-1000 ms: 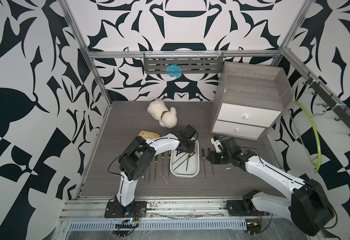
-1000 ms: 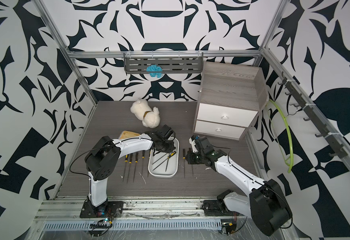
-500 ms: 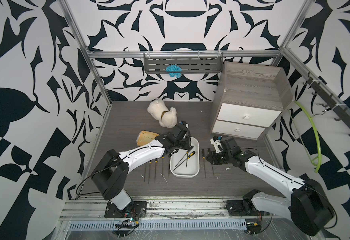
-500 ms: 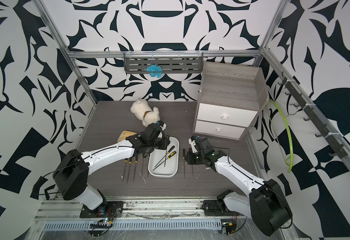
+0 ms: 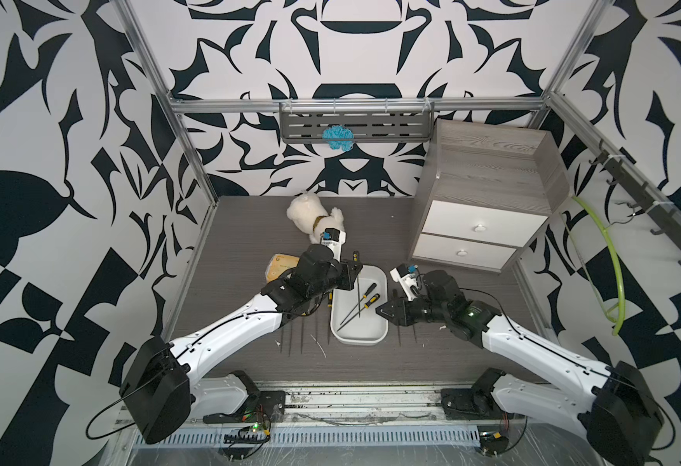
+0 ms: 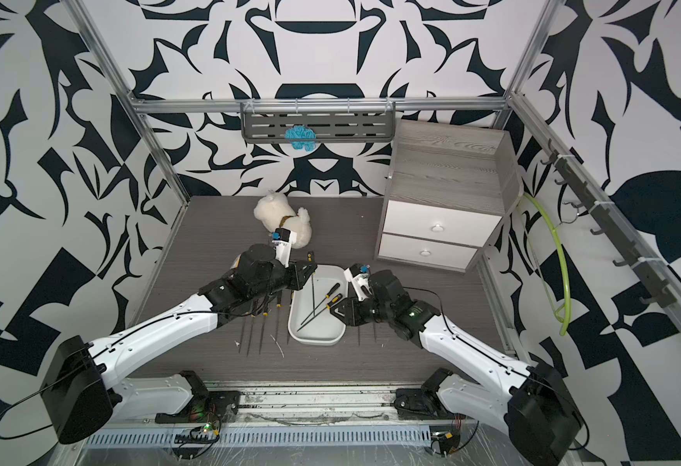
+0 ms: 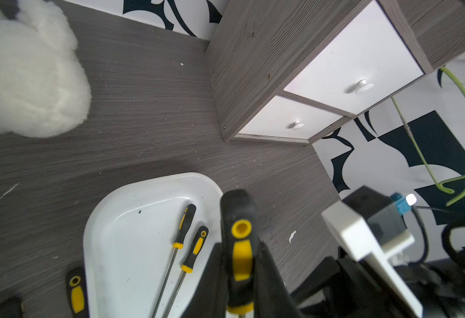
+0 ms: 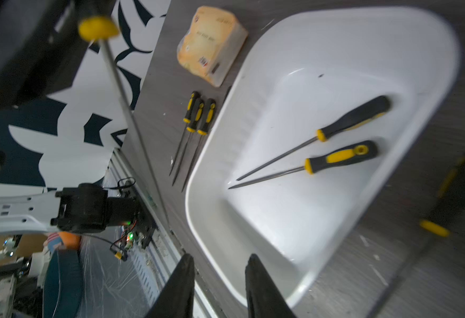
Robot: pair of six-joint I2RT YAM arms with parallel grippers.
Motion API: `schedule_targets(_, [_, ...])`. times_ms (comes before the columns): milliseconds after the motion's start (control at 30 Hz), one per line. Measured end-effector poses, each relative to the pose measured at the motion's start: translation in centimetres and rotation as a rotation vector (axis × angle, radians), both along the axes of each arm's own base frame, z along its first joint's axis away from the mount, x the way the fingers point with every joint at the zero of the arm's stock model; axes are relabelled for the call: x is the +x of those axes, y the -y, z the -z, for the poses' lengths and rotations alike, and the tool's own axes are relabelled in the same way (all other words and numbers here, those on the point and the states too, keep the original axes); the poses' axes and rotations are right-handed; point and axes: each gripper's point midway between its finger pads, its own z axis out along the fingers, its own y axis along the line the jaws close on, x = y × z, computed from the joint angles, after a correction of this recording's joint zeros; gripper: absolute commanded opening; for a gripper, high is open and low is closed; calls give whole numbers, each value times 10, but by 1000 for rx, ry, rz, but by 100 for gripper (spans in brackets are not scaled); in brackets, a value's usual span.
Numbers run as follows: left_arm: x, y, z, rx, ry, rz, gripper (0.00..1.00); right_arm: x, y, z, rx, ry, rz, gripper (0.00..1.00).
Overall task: Take the file tool out of the storage box
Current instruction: Pick up the file tool from the storage box, then place the file tool at the center of the board.
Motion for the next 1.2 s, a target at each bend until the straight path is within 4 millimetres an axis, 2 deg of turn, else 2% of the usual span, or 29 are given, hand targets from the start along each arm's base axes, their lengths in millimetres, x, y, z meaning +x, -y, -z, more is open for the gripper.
schedule_targets(167, [-2, 0, -2, -7, 0, 9, 8, -4, -36, -10, 6, 17, -76, 36])
schedule_targets(300, [-3, 0, -2, -6, -2, 10, 8, 2, -44, -7, -3, 27, -66, 32])
schedule_targets(533, [-3, 0, -2, -7, -1, 10, 9, 9, -45, -6, -14, 43, -44, 0])
schedule_targets(567, [-2, 0, -2, -7, -2, 8, 9, 9, -46, -7, -11, 45, -45, 0])
schedule_targets(600, [-2, -1, -2, -8, -4, 8, 13, 9, -46, -7, -11, 52, -47, 0])
schedule_targets(633, [-2, -1, -2, -9, -3, 7, 23, 10, -46, -7, -12, 54, -45, 0])
schedule_targets(733, [-3, 0, -2, -11, -7, 10, 62, 11, -43, -5, -30, 57, -28, 0])
schedule_targets(767, [-3, 0, -2, -11, -5, 12, 81, 11, -40, -3, -44, 54, -20, 0])
schedule_targets(800, [-3, 0, -2, -10, -5, 12, 95, 11, -36, -1, -64, 49, -7, 0])
schedule_targets(833, [-3, -1, -2, -10, -4, 11, 99, 10, -30, 1, -89, 41, 9, 0])
schedule_targets(967, [-6, -8, -3, -9, 5, -8, 99, 3, 3, 11, -231, 0, 81, 0])
schedule_targets(1067, [-6, -11, -6, -6, 17, -17, 100, -3, 37, 19, -389, -40, 152, 0])
schedule_targets(1200, [-5, -10, 3, 42, -6, -6, 99, -11, 90, 40, -614, -130, 238, 0])
